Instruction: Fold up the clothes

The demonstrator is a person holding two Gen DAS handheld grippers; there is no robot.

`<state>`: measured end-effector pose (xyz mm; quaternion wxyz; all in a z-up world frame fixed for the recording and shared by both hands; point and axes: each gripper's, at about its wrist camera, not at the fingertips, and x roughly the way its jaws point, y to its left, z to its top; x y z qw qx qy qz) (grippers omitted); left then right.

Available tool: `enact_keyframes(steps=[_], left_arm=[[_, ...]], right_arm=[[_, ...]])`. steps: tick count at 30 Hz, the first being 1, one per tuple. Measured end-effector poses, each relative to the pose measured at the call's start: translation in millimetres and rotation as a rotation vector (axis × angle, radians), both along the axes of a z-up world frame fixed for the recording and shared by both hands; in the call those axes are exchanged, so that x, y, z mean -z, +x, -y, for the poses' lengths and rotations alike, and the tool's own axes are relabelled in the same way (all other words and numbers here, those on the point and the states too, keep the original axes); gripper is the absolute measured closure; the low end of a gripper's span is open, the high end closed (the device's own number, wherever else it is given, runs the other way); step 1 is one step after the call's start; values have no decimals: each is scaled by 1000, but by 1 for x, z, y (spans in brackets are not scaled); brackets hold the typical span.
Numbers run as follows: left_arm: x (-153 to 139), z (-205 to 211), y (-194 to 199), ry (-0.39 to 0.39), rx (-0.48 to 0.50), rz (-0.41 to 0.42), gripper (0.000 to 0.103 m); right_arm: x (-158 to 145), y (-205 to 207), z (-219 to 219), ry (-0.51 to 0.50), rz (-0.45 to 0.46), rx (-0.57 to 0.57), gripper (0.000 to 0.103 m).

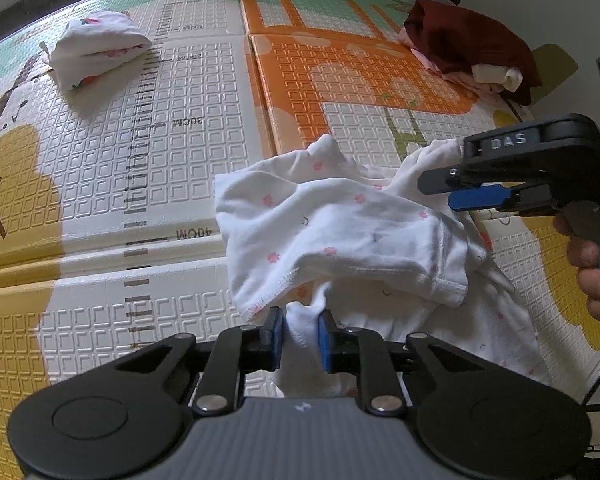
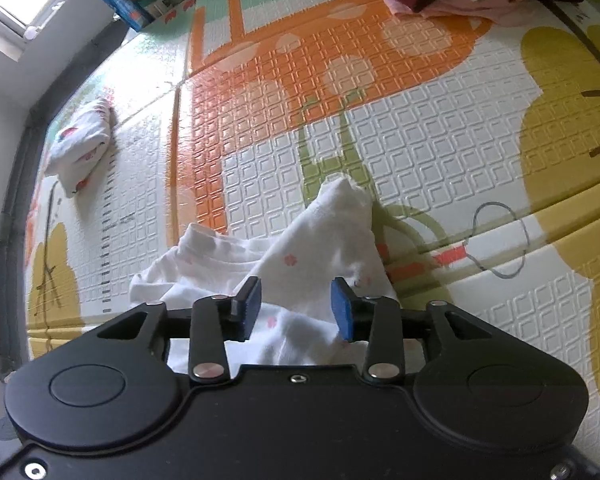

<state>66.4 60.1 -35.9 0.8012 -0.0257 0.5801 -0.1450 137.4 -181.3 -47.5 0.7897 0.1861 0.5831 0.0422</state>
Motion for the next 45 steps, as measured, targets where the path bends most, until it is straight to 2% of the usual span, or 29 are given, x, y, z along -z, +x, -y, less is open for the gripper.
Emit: enact_keyframes(steps=[6,12,15,17,20,26,32,39,45], left_arm=[[2,-1,2,-1,-7,-9,83],[5,-1,5,0,-10,-22,83],[6,-1,6,0,-12,-28,83],[6,-2,7,-3,-14,-31,83],[5,-2,7,-8,-13,-31,83],[1,-1,7,-18,-3,-24,83],[-7,1,5,-43,11,-19,83],[-12,7,6,-73,13,-26,83],[-6,16,14,-64,1,-36,83]], right_arm=[[16,11,-9,-52,-44,-10,65],[20,13,-24,-138,-18,-53,67],[20,12,-34,-201,5,-89,74],[20,11,-38,-234,13,-107,94],[20,11,-31,-214,13,-91,100],[15,7,-15,-143,19,-56,102],[-5,1,-3,-108,44,-32,103],[-30,-5,15,-111,66,-6,103],[-33,-4,25,-164,81,11,103]])
